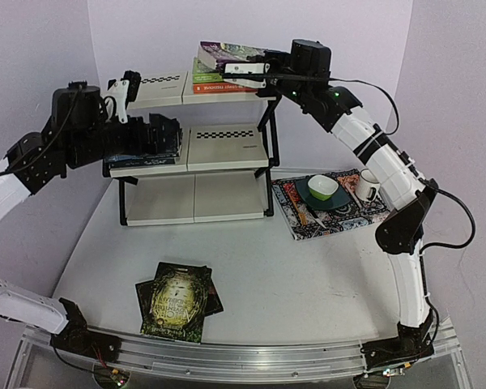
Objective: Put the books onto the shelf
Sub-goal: Pass from the right arm to the left
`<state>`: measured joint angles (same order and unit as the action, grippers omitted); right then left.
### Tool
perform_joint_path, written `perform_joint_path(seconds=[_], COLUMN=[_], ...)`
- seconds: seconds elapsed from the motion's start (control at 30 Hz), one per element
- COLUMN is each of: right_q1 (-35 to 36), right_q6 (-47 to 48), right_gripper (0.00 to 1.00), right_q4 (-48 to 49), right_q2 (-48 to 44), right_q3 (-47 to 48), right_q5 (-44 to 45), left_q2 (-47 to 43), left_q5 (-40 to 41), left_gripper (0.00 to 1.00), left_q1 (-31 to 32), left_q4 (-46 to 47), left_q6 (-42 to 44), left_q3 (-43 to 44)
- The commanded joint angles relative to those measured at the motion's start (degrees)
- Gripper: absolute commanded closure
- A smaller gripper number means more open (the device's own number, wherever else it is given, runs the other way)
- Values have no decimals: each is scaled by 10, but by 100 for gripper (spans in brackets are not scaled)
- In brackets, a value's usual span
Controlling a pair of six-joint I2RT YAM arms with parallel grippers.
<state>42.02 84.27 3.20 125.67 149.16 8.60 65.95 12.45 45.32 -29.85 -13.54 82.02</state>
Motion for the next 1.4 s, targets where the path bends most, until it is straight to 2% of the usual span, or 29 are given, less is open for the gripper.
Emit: perform_joint_path(seconds=[0.0,0.2,0.47,0.83,1.03,1.27,1.37], right_q1=[3,3,3,5,6,7,7], right_q6=[-7,6,13,18,19,20,21], right_gripper=[98,97,97,97,97,97,97], right_q4=[110,121,127,140,141,142,143], right_q2=[-12,-10,-15,-30,-30,-30,-30], right_q3=[17,3,-15,-47,-50,-54,-54], right_q5=[-7,-4,0,2,1,0,-1], left_q2=[57,136,192,298,324,356,362], left_q5=[-50,-59,-54,-168,-176,-210,-217], left_gripper=[1,3,13,16,21,35,47], left_q1=[-20,-36,-48,-82,-86,-88,-88], left_q4=[18,24,58,94,104,122,131], left_q6=[-76,-246,-491,-607,-623,-647,-654], left_q3=[147,263,314,403,420,442,445])
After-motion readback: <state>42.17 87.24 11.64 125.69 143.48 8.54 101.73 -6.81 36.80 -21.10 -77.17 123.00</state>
